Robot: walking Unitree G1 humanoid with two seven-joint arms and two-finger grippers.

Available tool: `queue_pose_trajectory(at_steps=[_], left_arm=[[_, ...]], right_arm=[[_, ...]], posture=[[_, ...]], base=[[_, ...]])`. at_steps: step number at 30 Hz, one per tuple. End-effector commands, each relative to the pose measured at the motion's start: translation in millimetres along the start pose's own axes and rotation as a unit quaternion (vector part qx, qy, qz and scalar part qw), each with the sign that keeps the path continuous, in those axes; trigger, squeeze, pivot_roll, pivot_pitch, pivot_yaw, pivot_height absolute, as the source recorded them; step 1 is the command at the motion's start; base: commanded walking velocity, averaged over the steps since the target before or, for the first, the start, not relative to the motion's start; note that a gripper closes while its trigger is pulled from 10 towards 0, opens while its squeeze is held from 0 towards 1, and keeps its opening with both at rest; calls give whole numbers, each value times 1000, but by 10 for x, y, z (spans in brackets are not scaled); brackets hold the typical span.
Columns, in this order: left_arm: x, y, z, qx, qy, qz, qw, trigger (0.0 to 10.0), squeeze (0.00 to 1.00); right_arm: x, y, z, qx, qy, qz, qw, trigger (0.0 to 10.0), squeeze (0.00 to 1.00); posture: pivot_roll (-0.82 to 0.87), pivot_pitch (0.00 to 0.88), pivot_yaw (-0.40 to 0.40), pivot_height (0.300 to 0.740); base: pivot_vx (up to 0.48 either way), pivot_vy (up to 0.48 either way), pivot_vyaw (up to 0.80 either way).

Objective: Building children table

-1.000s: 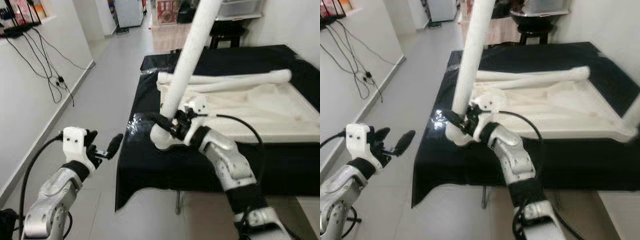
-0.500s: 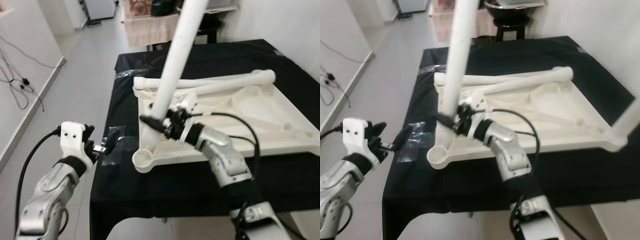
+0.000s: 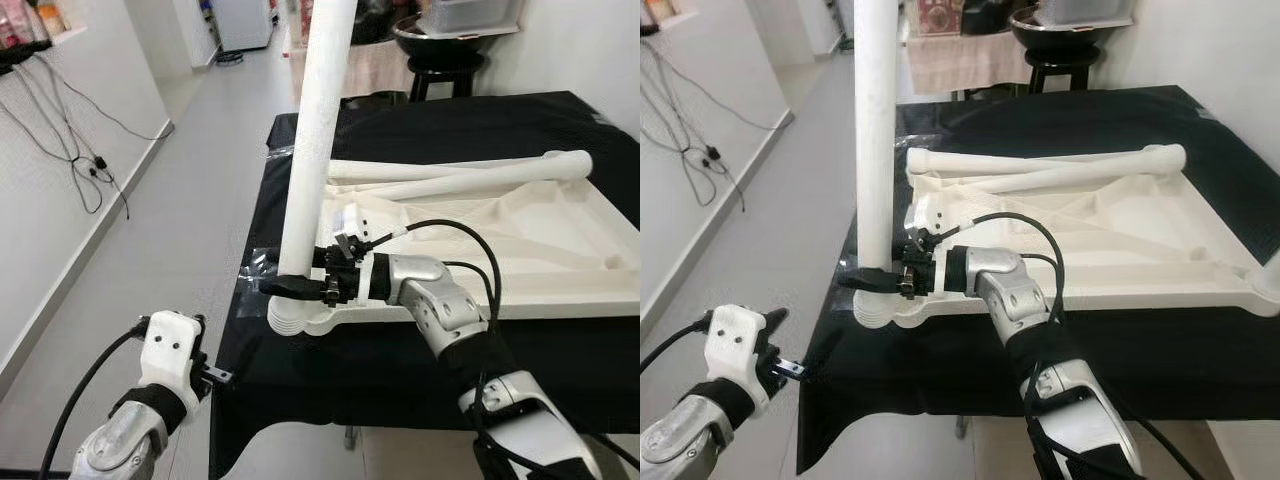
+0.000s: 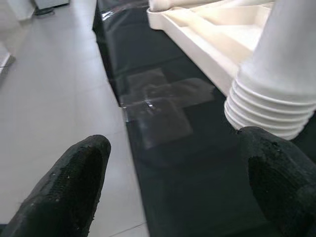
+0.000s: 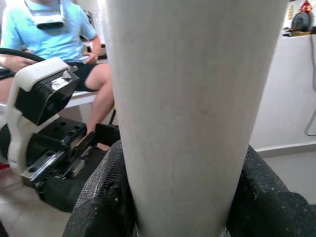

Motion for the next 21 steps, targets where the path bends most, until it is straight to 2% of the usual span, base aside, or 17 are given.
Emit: queue_pose_trajectory(at_steps=[1,4,5,6,8,11,15,16,17,19,21], left_arm=[[33,16,77,1,6,-24,1000,10000,0],[108,-3,134,-5,-9,-33,999,10000,0],[170,-31,215,-13,-16,-34,999,10000,0],[170,-31,215,-13,-16,-34,999,10000,0],[219,-19,357,-19,-10,-21,1000,10000,0],[239,-2,395,-19,-11,-18,1000,10000,0],[341,42,448,-13,-42,-23,999,10000,0],[404,62,479,-8,-75,-17,997,10000,0],[404,62,479,-8,-75,-17,997,10000,0],[435,70,497,-6,-94,-6,996,10000,0],[446,69,498,-7,-101,1,995,10000,0]], right_arm=[[-10,63,-51,12,26,2,1000,10000,0],[-23,77,-79,12,40,2,999,10000,0],[-45,90,-106,12,54,3,998,10000,0],[-45,90,-106,12,54,3,998,10000,0],[-51,104,-127,8,72,7,997,10000,0],[-20,104,-121,6,73,9,997,10000,0],[96,154,-11,5,58,13,998,10000,0],[140,255,157,12,62,10,998,10000,0],[140,255,157,12,62,10,998,10000,0],[140,330,283,19,73,7,997,10000,0],[130,362,332,23,82,2,996,10000,0]], posture=[[5,145,52,740],[19,161,47,740],[30,182,40,740],[30,182,40,740],[41,219,36,740],[42,223,36,740],[51,246,37,740],[47,267,51,740],[47,267,51,740],[40,281,64,740],[40,281,64,740]], base=[[0,0,0],[0,0,0],[0,0,0],[0,0,0],[0,0,0],[0,0,0],[0,0,0],[0,0,0],[0,0,0],[0,0,0],[0,0,0]])
Point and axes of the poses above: a point about 5 cm out from each wrist's last joint towards the gripper, its own z axis pointing back from the gripper into the wrist, its own y axis along the axis of the wrist's last joint, x = y × z, the point moved 2 cm from there along -z, pointing out of the wrist towards the gripper, and after that the axes turned 1 degree about -z, right-handed, at the moved point
